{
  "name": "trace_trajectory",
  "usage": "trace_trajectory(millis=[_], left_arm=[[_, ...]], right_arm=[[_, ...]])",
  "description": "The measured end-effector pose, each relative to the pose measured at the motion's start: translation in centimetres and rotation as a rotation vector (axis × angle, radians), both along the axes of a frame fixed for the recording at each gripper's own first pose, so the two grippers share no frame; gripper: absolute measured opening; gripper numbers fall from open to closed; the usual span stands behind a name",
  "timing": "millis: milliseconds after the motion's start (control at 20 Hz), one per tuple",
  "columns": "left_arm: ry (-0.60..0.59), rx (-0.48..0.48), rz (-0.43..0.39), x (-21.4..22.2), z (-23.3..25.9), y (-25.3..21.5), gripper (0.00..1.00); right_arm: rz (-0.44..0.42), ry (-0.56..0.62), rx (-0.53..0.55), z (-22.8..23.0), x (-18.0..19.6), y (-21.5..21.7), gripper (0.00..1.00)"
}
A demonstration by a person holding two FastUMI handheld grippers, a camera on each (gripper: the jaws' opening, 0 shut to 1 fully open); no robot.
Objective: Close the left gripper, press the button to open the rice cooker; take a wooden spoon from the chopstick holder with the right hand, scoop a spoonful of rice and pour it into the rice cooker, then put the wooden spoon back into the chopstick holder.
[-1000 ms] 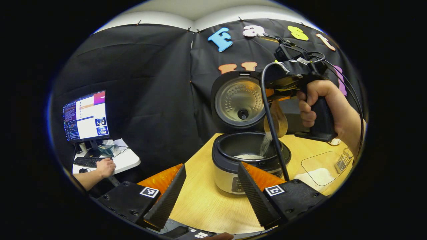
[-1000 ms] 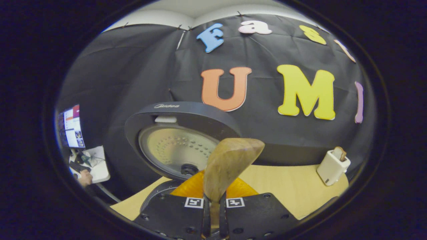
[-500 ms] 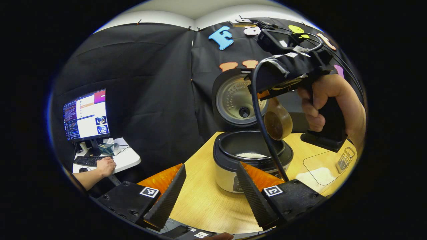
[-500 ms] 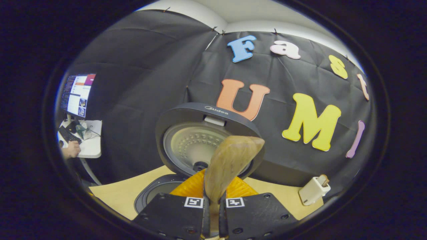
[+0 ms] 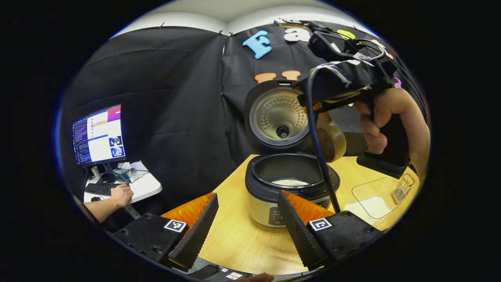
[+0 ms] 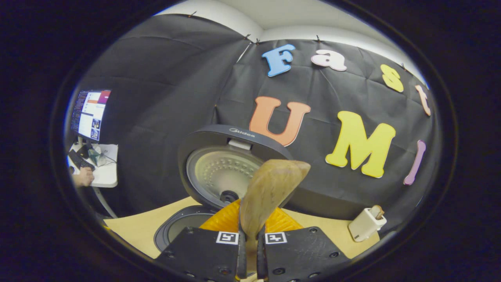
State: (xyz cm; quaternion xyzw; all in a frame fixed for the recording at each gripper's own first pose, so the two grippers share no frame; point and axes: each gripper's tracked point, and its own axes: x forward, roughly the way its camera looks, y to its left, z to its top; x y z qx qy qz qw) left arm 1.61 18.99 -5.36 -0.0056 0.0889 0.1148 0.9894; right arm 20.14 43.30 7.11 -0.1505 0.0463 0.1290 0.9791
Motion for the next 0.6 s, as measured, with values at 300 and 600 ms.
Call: trace_trajectory(millis=[300, 600], left_arm=[[-0.026, -0.007, -0.033, 0.1, 1.1, -2.3, 0.98], [-0.062, 0.013, -0.107, 0.3, 2.6, -6.5, 0.98]], right_arm=[[-0.035, -0.029, 0.030, 2.1, -1.1, -4.9, 0.08], [-0.086, -0.077, 0.039, 4.2, -3.2, -11.3, 0.10]])
